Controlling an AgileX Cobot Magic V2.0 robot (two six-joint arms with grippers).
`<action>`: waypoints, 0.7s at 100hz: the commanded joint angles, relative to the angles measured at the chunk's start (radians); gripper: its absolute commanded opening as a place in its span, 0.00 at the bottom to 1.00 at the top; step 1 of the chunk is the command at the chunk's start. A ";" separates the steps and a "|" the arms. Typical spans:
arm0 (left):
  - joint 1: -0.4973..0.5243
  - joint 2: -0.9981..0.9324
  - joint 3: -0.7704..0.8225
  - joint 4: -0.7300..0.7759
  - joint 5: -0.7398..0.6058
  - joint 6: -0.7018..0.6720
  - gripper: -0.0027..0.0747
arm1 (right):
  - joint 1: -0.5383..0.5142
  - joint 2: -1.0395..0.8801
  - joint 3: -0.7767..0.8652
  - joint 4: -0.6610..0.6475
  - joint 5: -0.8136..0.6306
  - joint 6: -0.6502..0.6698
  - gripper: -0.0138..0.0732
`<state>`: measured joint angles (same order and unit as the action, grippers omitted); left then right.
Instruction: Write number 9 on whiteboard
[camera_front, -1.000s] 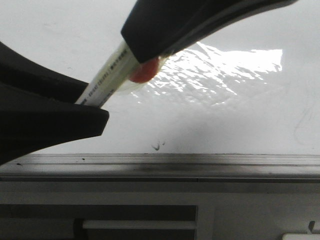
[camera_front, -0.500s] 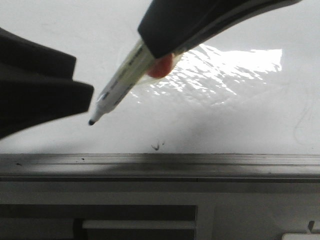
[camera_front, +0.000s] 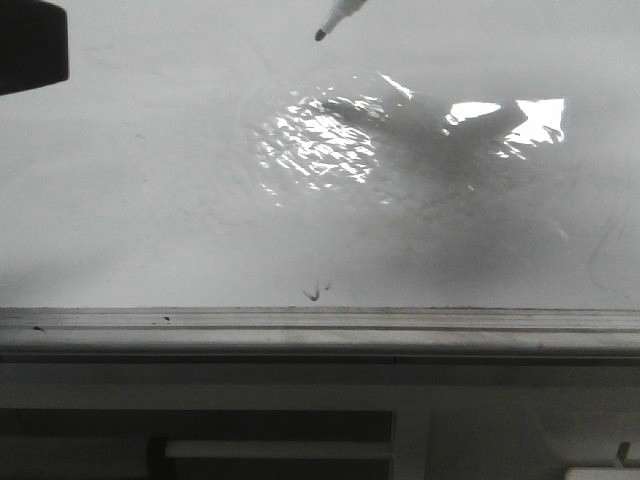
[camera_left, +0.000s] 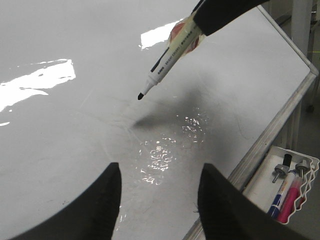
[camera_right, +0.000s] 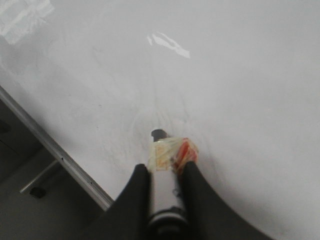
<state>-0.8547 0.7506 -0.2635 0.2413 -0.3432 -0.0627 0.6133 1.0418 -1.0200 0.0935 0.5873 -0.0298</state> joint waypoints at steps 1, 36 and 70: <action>0.001 -0.006 -0.027 -0.023 -0.062 -0.011 0.47 | -0.024 0.026 -0.059 -0.008 -0.024 0.003 0.10; 0.001 -0.006 -0.027 -0.027 -0.073 -0.011 0.47 | -0.003 0.211 -0.159 -0.002 -0.002 0.003 0.10; 0.001 -0.006 -0.027 -0.027 -0.073 -0.011 0.47 | -0.040 0.160 -0.202 -0.067 0.109 0.006 0.10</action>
<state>-0.8547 0.7506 -0.2635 0.2308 -0.3374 -0.0644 0.6045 1.2323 -1.1642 0.0953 0.7494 -0.0220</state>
